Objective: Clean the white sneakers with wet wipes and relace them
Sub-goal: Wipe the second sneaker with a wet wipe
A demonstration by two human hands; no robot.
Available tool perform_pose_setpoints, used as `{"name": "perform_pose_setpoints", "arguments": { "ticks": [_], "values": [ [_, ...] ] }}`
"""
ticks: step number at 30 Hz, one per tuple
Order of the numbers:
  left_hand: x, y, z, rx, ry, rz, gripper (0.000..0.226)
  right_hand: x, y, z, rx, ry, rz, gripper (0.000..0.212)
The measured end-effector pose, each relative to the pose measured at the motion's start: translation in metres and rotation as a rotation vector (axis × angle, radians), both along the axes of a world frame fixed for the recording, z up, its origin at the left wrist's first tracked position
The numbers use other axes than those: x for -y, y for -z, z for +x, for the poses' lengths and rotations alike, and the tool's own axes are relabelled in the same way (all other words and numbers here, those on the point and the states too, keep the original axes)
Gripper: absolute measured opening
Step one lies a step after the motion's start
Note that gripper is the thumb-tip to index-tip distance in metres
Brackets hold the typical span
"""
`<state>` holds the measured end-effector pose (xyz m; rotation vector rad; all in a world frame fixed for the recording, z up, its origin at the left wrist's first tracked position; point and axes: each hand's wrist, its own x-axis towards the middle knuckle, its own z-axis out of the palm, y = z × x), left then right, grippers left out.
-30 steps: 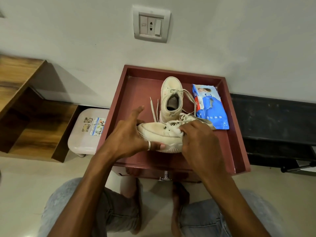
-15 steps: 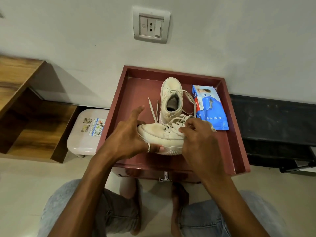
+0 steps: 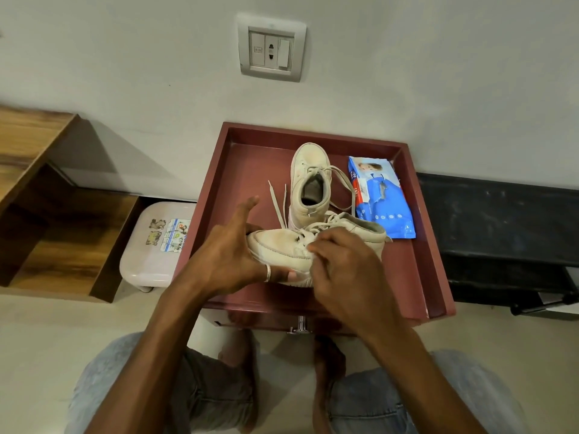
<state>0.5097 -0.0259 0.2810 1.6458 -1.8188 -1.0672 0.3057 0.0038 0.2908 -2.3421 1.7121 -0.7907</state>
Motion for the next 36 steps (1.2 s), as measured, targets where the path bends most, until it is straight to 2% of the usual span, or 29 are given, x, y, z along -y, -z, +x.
{"name": "perform_pose_setpoints", "arguments": {
  "ticks": [3,9,11,13,16,20,23,27,30,32,36],
  "values": [
    [0.000,0.001,0.001,0.003,0.015,0.000,0.139,-0.001,0.005,0.007,-0.064,-0.103,0.040,0.017],
    [0.004,0.003,0.003,-0.008,0.002,-0.016,0.138,0.015,-0.003,-0.036,-0.112,0.161,-0.055,0.026],
    [0.004,0.004,0.003,0.001,0.011,-0.017,0.136,0.010,0.002,-0.022,-0.099,0.112,-0.077,0.025],
    [0.003,0.005,0.004,0.024,0.034,-0.024,0.133,0.002,0.007,0.001,-0.020,-0.015,-0.016,0.025],
    [0.002,0.007,0.006,0.061,0.051,-0.042,0.125,0.003,0.007,0.005,0.018,-0.089,0.022,0.024],
    [0.002,0.002,0.005,0.080,0.042,-0.059,0.103,0.020,0.000,-0.029,0.014,0.143,-0.060,0.018],
    [0.004,-0.001,0.004,0.088,0.046,-0.059,0.084,0.012,0.004,-0.014,-0.018,0.105,-0.064,0.020],
    [0.003,0.003,0.006,0.111,0.085,-0.070,0.088,0.006,0.008,0.003,0.043,-0.072,0.043,0.022],
    [0.004,0.003,0.006,0.087,0.065,-0.058,0.085,0.017,0.001,-0.024,-0.012,0.066,-0.027,0.012],
    [0.005,0.002,0.005,0.087,0.062,-0.060,0.084,0.018,-0.004,-0.038,-0.058,0.160,-0.085,0.014],
    [0.006,0.004,0.007,0.093,0.079,-0.060,0.084,0.011,0.003,-0.020,-0.020,0.081,-0.072,0.017]
  ]
}}
